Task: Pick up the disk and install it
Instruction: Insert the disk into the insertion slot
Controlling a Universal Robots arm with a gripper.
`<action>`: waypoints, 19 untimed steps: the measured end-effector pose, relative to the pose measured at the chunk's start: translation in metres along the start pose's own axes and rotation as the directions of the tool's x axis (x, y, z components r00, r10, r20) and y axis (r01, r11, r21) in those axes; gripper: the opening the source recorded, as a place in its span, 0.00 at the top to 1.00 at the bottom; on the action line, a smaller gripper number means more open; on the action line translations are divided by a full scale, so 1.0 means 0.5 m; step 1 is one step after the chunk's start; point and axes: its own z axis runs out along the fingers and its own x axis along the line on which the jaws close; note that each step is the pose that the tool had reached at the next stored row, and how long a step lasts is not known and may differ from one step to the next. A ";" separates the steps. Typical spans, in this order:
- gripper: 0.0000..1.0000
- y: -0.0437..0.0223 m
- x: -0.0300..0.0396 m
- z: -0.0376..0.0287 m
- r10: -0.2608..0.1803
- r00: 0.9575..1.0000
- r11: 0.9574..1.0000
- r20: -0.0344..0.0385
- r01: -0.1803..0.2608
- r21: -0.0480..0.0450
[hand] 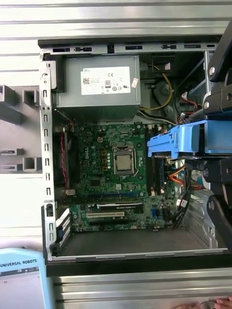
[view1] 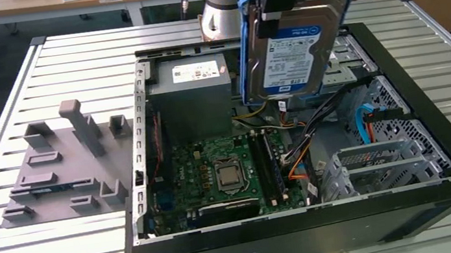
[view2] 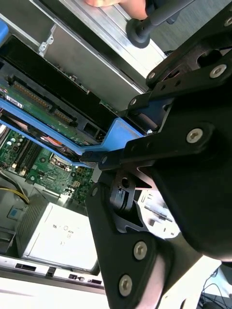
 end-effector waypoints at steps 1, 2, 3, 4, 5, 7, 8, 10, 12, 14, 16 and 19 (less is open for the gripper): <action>0.64 0.000 0.002 0.000 0.000 1.000 1.000 0.000 0.000 0.000; 0.64 0.000 0.003 0.000 0.000 1.000 1.000 0.000 0.000 0.000; 0.64 -0.001 0.005 0.000 0.000 1.000 1.000 0.000 0.000 0.000; 0.64 -0.001 0.006 0.000 0.000 1.000 1.000 0.000 0.000 0.000; 0.64 -0.001 0.008 0.000 0.000 1.000 1.000 0.000 0.000 0.000; 0.64 -0.002 0.010 0.000 0.000 1.000 1.000 0.000 0.000 0.000; 0.64 -0.002 0.011 0.000 0.000 1.000 1.000 0.000 0.000 0.000; 0.64 -0.002 0.014 0.000 0.000 1.000 1.000 0.000 0.000 0.000; 0.64 -0.002 0.017 0.000 0.000 1.000 1.000 0.000 0.000 0.000; 0.64 -0.003 0.019 0.000 0.000 1.000 1.000 0.000 0.000 0.000; 0.64 -0.003 0.022 0.001 0.000 1.000 1.000 0.000 0.000 0.000; 0.64 -0.004 0.026 0.001 0.000 1.000 1.000 0.000 0.000 0.000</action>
